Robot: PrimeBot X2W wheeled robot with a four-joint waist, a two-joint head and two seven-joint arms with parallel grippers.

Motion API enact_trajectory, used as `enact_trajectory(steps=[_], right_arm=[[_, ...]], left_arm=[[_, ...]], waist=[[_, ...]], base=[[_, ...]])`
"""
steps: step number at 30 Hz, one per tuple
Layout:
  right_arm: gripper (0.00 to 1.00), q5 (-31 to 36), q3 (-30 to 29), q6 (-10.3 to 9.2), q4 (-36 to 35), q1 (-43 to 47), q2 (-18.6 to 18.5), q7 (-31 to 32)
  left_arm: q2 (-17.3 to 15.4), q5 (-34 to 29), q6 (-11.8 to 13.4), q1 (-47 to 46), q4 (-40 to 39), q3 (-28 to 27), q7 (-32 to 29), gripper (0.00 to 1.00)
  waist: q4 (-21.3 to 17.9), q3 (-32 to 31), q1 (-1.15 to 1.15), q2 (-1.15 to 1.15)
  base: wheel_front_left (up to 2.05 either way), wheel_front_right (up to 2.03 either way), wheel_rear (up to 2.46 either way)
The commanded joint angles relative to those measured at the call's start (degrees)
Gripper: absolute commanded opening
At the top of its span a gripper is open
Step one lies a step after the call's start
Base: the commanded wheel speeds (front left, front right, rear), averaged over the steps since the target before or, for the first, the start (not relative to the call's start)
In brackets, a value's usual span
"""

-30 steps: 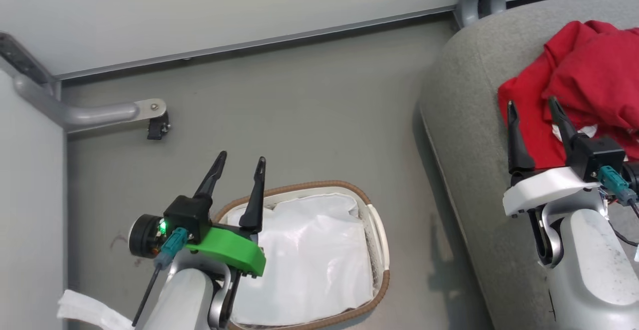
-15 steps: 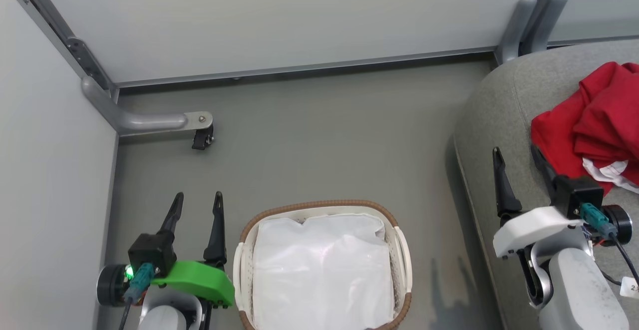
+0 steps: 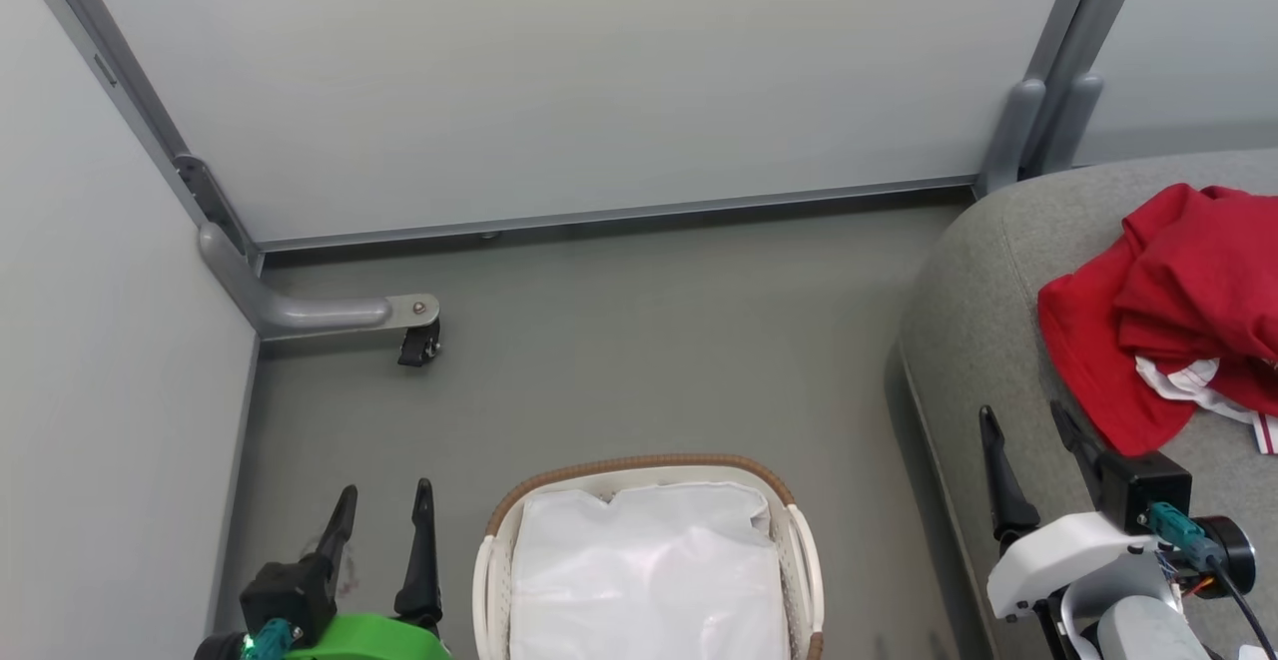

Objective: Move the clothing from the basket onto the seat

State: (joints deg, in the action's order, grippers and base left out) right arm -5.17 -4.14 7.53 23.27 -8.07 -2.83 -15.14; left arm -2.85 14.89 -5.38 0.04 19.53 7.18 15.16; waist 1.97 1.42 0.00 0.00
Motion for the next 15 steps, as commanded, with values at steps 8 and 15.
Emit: enact_trajectory(steps=[8, 15], right_arm=[[0.0, -2.7, -0.84, 0.0, 1.86, 0.29, 0.47, 1.3], [0.0, -10.91, -0.98, -0.01, 0.71, 0.48, 0.41, 3.35]], left_arm=[[0.04, 3.28, -0.28, 0.32, 1.73, -0.3, -0.74, 0.0], [0.0, 10.39, -0.46, -0.36, 1.05, -1.57, -2.72, 0.0]], waist=[[0.15, -0.42, 0.0, 0.0], [0.03, -0.47, 0.0, 0.0]], base=[[0.0, 0.0, 0.0], [0.0, 0.0, 0.0]])
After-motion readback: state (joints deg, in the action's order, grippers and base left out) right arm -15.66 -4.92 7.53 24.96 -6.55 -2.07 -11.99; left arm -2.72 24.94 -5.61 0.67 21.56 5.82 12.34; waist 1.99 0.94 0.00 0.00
